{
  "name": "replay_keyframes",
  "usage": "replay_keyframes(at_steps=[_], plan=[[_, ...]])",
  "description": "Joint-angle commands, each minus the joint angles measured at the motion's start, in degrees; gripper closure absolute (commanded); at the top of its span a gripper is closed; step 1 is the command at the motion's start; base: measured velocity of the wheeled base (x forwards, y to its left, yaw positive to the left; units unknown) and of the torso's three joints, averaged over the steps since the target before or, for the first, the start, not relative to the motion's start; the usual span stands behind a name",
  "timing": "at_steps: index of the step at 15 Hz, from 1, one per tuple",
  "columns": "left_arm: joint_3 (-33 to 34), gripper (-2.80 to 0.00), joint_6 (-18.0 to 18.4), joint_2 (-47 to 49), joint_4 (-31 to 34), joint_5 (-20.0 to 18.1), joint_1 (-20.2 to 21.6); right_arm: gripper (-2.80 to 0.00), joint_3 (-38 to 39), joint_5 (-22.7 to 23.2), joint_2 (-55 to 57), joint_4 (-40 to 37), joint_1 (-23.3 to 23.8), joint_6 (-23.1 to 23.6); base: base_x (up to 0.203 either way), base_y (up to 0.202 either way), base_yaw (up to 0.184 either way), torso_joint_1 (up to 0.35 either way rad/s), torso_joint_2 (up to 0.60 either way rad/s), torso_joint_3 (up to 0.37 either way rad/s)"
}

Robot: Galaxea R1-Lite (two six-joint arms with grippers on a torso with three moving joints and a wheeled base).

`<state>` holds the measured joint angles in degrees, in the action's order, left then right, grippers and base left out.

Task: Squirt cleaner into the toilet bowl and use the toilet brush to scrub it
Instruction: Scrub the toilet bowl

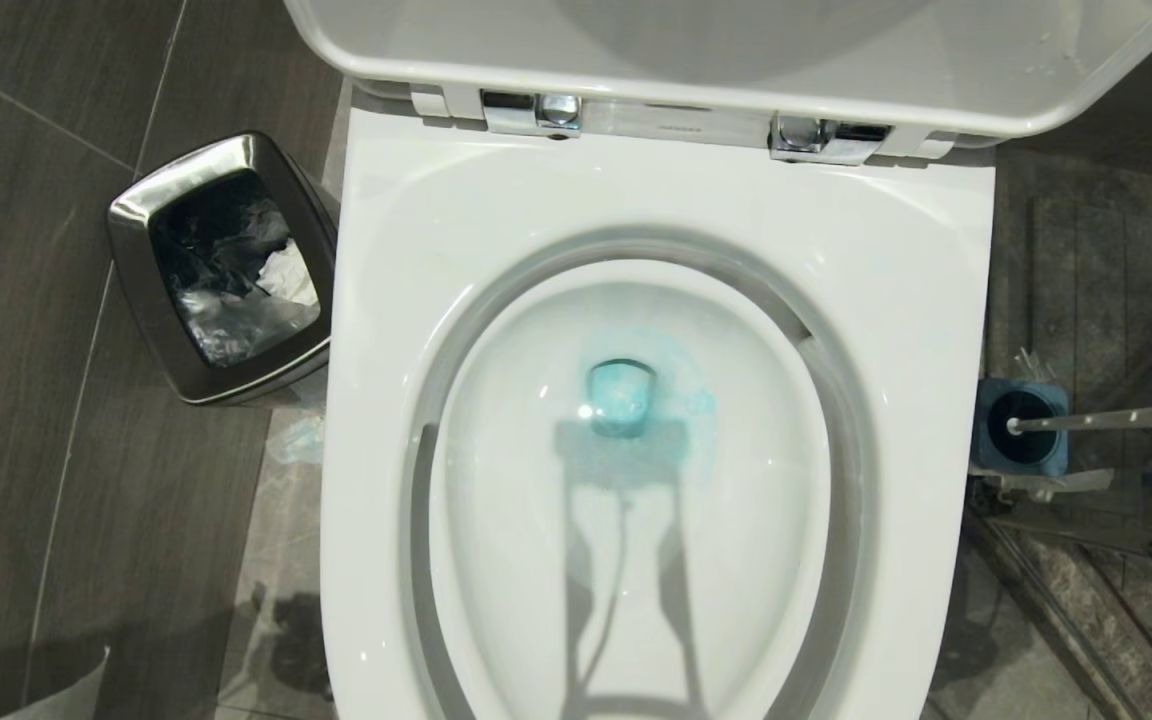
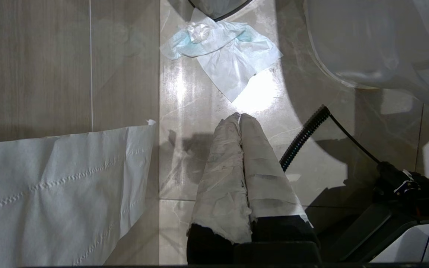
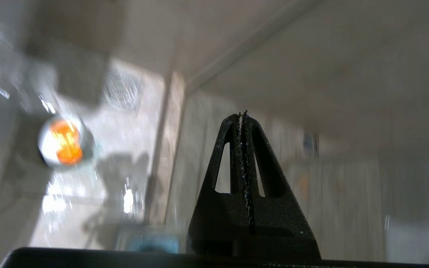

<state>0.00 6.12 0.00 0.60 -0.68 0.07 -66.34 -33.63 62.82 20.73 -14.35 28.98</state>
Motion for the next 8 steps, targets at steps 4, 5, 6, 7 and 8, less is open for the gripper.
replay_keyframes(at_steps=[4, 5, 6, 7, 8], plan=[[0.1, 0.0, 0.0, 0.1, 0.0, 0.0, 0.0, 0.0, -12.1, 1.6, -2.8, -10.5, -6.4, 6.0, 0.0, 0.0, 0.0, 0.0, 0.0, 0.0], [0.0, 0.0, 0.0, 0.1, 0.0, 0.0, 0.0, 0.0, -12.1, 1.4, -3.1, -11.6, -6.2, 5.8, 0.0, 0.0, 0.0, 0.0, 0.0, 0.0], [0.1, 0.0, 0.0, 0.1, 0.0, 0.0, 0.0, 0.0, -12.0, 1.5, -3.1, -11.7, -5.2, 5.5, 0.0, 0.0, 0.0, 0.0, 0.0, 0.0], [0.1, 0.0, 0.0, 0.1, -0.1, 0.0, 0.0, 0.0, -12.0, 1.9, -3.2, -11.9, -3.4, 5.1, 0.0, 0.0, 0.0, 0.0, 0.0, 0.0], [0.0, 0.0, 0.0, 0.1, -0.1, 0.0, 0.0, 0.0, -11.8, 3.1, -3.3, -12.2, -1.2, 4.7, 0.0, 0.0, 0.0, 0.0, 0.0, 0.0]])
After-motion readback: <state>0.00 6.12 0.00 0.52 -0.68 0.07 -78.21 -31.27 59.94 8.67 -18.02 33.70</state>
